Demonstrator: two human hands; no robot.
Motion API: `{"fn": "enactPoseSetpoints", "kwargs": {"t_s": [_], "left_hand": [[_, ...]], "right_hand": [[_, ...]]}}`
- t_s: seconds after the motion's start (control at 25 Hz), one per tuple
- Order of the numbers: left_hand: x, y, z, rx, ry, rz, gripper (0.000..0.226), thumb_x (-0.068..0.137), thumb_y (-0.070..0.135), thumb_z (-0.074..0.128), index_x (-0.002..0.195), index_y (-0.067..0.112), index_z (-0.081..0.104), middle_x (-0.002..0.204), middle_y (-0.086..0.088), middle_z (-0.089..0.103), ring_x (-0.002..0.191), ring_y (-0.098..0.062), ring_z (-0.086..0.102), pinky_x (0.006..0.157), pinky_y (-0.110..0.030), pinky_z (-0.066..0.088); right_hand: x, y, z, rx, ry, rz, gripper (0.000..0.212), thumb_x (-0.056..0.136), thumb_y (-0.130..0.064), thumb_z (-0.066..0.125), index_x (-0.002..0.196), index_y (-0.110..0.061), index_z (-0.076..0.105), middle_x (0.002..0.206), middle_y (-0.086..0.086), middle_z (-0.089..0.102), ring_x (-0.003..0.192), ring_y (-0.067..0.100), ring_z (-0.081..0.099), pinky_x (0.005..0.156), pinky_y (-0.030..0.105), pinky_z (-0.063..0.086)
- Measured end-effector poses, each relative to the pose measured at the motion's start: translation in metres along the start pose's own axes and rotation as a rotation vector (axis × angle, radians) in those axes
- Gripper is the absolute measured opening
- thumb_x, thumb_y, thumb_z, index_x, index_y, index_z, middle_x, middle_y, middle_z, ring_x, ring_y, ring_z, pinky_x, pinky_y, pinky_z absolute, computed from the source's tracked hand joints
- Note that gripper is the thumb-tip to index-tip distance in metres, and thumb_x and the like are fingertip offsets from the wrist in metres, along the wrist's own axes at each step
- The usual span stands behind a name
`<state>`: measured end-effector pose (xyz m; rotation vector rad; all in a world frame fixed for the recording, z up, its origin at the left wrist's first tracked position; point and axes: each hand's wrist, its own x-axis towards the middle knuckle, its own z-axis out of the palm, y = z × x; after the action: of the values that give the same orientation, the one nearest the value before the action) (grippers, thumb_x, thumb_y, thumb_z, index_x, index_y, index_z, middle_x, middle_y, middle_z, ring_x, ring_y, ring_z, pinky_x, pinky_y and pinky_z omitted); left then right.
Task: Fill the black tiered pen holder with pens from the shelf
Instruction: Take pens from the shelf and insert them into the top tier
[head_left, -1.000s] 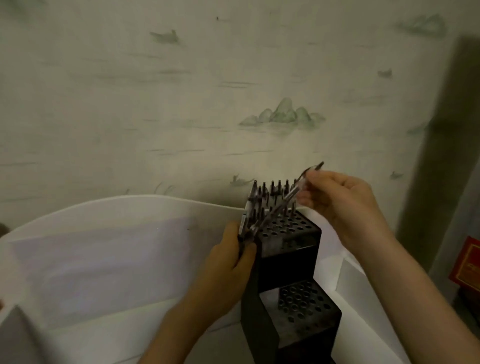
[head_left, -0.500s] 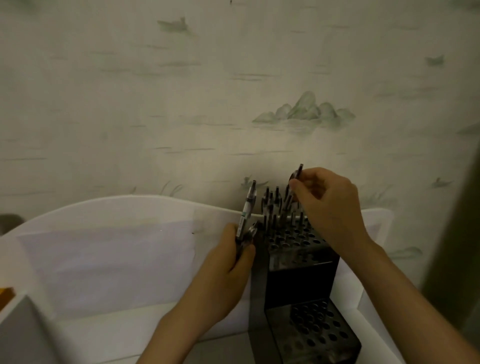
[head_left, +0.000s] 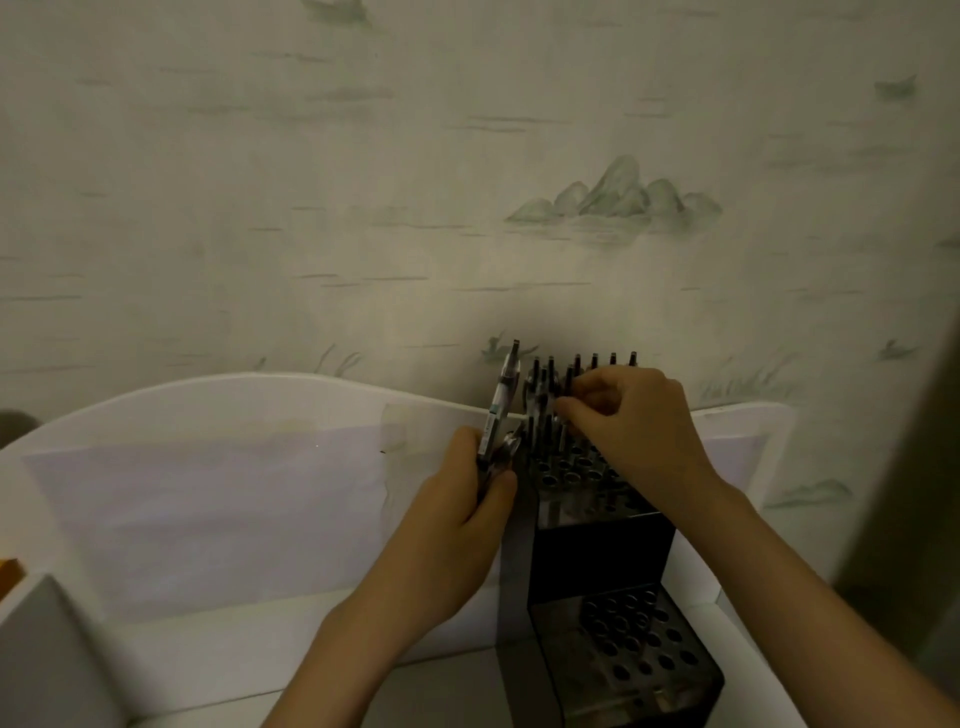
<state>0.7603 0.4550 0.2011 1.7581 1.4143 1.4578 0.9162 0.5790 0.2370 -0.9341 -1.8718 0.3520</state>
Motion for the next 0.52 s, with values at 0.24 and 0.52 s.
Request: {"fn": "enactPoseSetpoints", "kwargs": {"t_s": [0.24, 0.52], "left_hand": [[0.000, -0.001, 0.007, 0.026, -0.027, 0.023, 0.015, 0.101, 0.018, 0.047, 0.087, 0.024, 0.045, 0.059, 0.018, 0.051, 0.051, 0.003, 0.041, 0.050, -0.012, 0.034], [0.000, 0.003, 0.018, 0.019, -0.087, 0.037, 0.010, 0.100, 0.018, 0.046, 0.092, 0.022, 0.046, 0.060, 0.018, 0.051, 0.052, 0.003, 0.041, 0.049, -0.010, 0.034]], "right_hand": [[-0.007, -0.009, -0.010, 0.046, 0.087, -0.039, 0.020, 0.078, -0.028, 0.080, 0.089, -0.019, 0.065, 0.069, -0.011, 0.068, 0.064, 0.000, 0.065, 0.058, 0.009, 0.050], [-0.013, -0.032, -0.025, 0.560, -0.252, 0.099, 0.023, 0.079, -0.032, 0.071, 0.094, -0.016, 0.077, 0.079, -0.003, 0.075, 0.068, 0.002, 0.067, 0.062, 0.012, 0.050]]}}
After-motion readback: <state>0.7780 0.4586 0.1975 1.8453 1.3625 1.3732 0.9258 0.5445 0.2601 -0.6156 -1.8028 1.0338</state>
